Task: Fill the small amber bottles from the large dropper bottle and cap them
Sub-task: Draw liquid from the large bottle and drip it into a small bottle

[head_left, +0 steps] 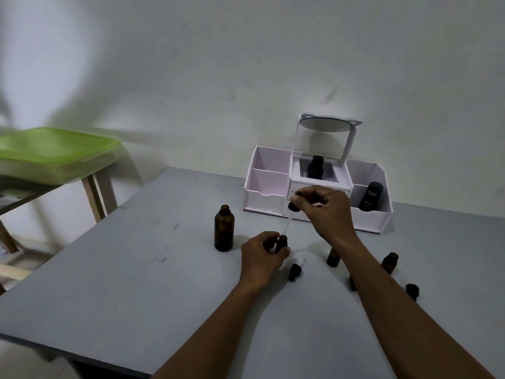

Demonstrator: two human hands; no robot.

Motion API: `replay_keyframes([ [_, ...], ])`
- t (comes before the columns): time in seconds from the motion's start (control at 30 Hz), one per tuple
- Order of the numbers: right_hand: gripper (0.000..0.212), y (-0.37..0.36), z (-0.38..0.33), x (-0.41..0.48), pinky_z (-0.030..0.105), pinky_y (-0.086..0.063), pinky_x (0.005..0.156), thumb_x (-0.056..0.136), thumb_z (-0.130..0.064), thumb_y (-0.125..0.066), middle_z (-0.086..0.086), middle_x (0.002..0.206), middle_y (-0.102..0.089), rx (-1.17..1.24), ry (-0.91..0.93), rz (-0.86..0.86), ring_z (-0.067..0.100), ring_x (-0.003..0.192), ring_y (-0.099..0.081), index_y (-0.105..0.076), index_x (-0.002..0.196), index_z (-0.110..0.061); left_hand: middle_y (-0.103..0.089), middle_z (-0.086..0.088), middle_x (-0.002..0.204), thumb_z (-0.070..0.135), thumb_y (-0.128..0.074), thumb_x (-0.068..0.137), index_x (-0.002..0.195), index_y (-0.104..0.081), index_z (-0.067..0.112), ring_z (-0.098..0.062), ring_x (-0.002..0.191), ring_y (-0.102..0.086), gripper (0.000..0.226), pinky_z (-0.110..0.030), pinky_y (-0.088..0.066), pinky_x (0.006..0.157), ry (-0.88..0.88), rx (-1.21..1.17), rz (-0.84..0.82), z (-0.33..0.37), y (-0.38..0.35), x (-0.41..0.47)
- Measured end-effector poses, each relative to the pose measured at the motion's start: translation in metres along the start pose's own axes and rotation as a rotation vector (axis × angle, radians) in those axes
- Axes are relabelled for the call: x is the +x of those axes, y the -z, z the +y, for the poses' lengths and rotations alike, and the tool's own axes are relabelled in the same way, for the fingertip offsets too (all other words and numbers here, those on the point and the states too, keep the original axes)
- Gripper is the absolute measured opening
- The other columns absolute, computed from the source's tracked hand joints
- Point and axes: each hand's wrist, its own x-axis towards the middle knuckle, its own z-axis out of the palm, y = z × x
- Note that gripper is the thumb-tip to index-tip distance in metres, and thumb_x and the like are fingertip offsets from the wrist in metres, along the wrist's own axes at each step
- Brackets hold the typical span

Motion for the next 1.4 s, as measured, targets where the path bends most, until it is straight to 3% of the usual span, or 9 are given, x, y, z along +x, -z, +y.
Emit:
replay_keyframes([
  [0.17, 0.010, 0.001, -0.031, 0.014, 0.011, -0.054, 0.069, 0.087, -0.018, -0.075, -0.011, 0.079, -0.072, 0.073, 0.091, 0.040, -0.007, 0.073, -0.069, -0.076, 0.097, -0.015, -0.065, 0.010, 0.115, 0.032, -0.076, 0.080, 0.118, -0.064, 0.026, -0.001, 0.100, -0.060, 0.041, -0.008, -0.045, 0.080, 0.007, -0.022, -0.045, -0.008, 0.029, -0.019],
  [0.3, 0.010, -0.010, -0.056, 0.024, 0.035, -0.062, 0.078, 0.088, -0.011, -0.073, 0.000, 0.085, -0.077, 0.309, 0.081, -0.005, 0.018, 0.082, -0.076, -0.075, 0.093, -0.019, -0.070, 0.010, 0.096, 0.032, -0.079, 0.076, 0.107, -0.069, 0.029, 0.001, 0.088, -0.066, 0.033, -0.014, -0.053, 0.077, -0.003, -0.001, -0.023, -0.019, 0.070, -0.033],
  [0.4, 0.013, -0.025, -0.066, 0.029, 0.043, -0.062, 0.080, 0.087, -0.008, -0.074, 0.006, 0.085, -0.078, 0.405, 0.067, -0.017, 0.026, 0.084, -0.076, -0.076, 0.088, -0.021, -0.072, 0.011, 0.086, 0.031, -0.080, 0.075, 0.101, -0.070, 0.031, 0.002, 0.080, -0.067, 0.028, -0.009, -0.051, 0.072, 0.000, 0.042, 0.086, -0.027, 0.100, -0.033],
  [0.6, 0.011, -0.050, -0.069, 0.033, 0.040, -0.062, 0.080, 0.087, -0.008, -0.074, -0.002, 0.079, -0.079, 0.451, 0.040, -0.063, 0.020, 0.081, -0.077, -0.075, 0.088, -0.019, -0.071, 0.012, 0.091, 0.030, -0.080, 0.075, 0.107, -0.072, 0.023, 0.003, 0.081, -0.066, 0.034, -0.004, -0.047, 0.066, 0.026, 0.019, 0.264, -0.032, 0.128, -0.019],
  [0.8, 0.008, -0.068, -0.062, 0.036, 0.043, -0.063, 0.081, 0.086, -0.011, -0.076, -0.005, 0.078, -0.078, 0.366, 0.034, -0.076, 0.017, 0.079, -0.077, -0.076, 0.090, -0.018, -0.069, 0.010, 0.109, 0.043, -0.085, 0.065, 0.117, -0.068, 0.023, -0.001, 0.094, -0.065, 0.058, -0.015, -0.050, 0.079, 0.016, -0.025, 0.270, -0.031, 0.122, 0.000],
  [0.97, 0.007, -0.080, -0.054, 0.035, 0.042, -0.063, 0.080, 0.086, -0.019, -0.076, -0.002, 0.083, -0.078, 0.235, 0.071, -0.104, 0.014, 0.080, -0.076, -0.078, 0.093, -0.018, -0.068, 0.010, 0.114, 0.050, -0.084, 0.060, 0.120, -0.066, 0.023, -0.002, 0.096, -0.064, 0.069, -0.007, -0.046, 0.078, -0.025, -0.001, 0.222, -0.030, 0.118, 0.015],
  [1.17, 0.008, -0.094, -0.057, 0.034, 0.019, -0.058, 0.076, 0.085, -0.021, -0.078, -0.010, 0.080, -0.076, 0.139, 0.125, -0.191, 0.000, 0.075, -0.073, -0.077, 0.091, -0.016, -0.070, 0.007, 0.113, 0.044, -0.085, 0.064, 0.120, -0.066, 0.024, -0.008, 0.099, -0.065, 0.062, -0.026, -0.051, 0.094, -0.060, 0.021, 0.170, -0.031, 0.115, 0.026],
  [1.4, 0.013, -0.116, -0.035, 0.023, 0.010, -0.052, 0.069, 0.083, -0.023, -0.080, -0.007, 0.085, -0.076, -0.007, 0.091, -0.321, 0.001, 0.077, -0.071, -0.078, 0.094, -0.016, -0.072, 0.006, 0.110, 0.043, -0.083, 0.067, 0.118, -0.068, 0.024, -0.007, 0.096, -0.067, 0.056, -0.029, -0.053, 0.094, -0.098, 0.032, 0.168, -0.036, 0.115, 0.027],
])
